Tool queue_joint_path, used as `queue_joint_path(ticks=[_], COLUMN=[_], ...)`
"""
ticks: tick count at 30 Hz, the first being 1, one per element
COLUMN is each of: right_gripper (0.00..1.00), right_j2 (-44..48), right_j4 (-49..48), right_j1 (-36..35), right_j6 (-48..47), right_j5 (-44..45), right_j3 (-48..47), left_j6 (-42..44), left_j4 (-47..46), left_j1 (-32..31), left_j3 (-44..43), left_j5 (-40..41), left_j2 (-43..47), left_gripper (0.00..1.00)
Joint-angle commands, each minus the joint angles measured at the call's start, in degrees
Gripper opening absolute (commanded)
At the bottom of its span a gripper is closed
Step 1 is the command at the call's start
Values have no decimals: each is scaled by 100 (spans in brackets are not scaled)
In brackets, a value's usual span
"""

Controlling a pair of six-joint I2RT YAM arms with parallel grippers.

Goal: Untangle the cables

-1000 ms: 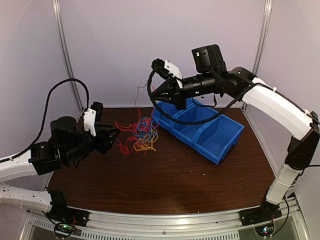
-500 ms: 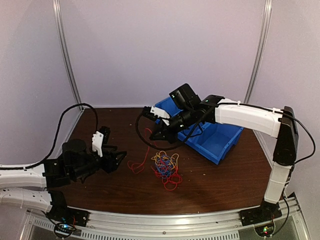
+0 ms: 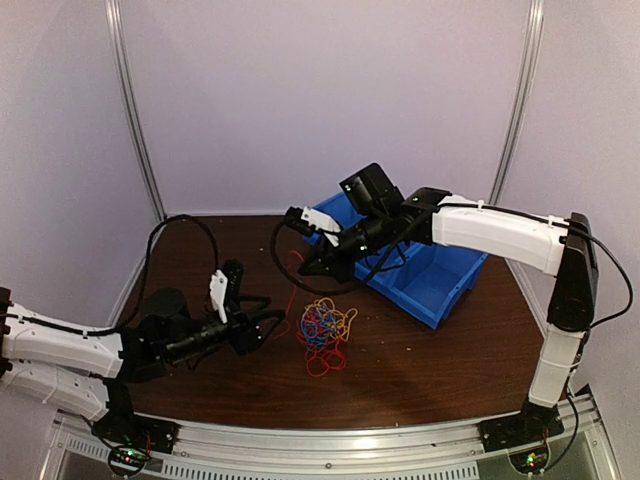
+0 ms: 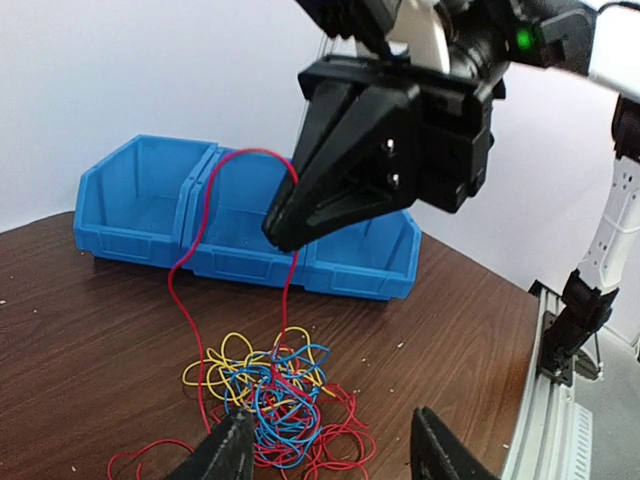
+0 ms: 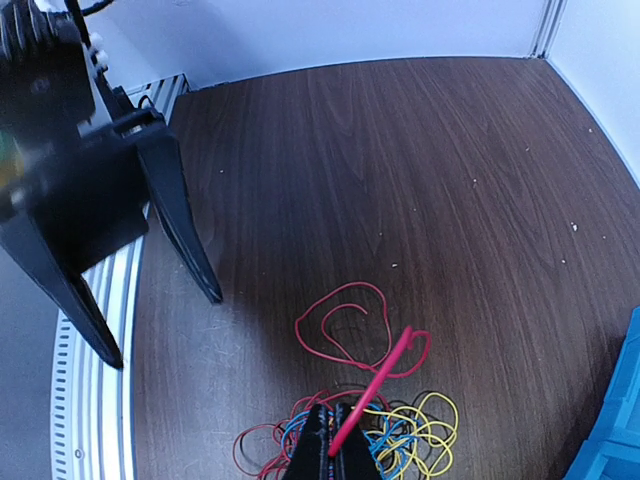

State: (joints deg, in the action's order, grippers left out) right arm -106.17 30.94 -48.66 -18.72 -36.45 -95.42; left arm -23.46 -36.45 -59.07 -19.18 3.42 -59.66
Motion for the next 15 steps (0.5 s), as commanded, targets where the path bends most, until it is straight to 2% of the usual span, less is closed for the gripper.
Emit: queue_joint_path(ticks=[1, 11, 15], right_gripper=[0, 0, 0], right_j2=[327, 499, 636], right_j4=[-133, -133, -123], right_j1=[33, 32, 35], right_j6=[107, 250, 276], right_j5=[131, -51, -192], right_j3=[-188, -170, -150], left_j6=[371, 628, 565], left_j4=[-1313, -2634, -3614], left_j1=[-74, -70, -69], left_j3=[-416, -1472, -1602], left_j5=[179, 470, 864], left_j2=[-1124, -3643, -4363], left_gripper=[55, 50, 44])
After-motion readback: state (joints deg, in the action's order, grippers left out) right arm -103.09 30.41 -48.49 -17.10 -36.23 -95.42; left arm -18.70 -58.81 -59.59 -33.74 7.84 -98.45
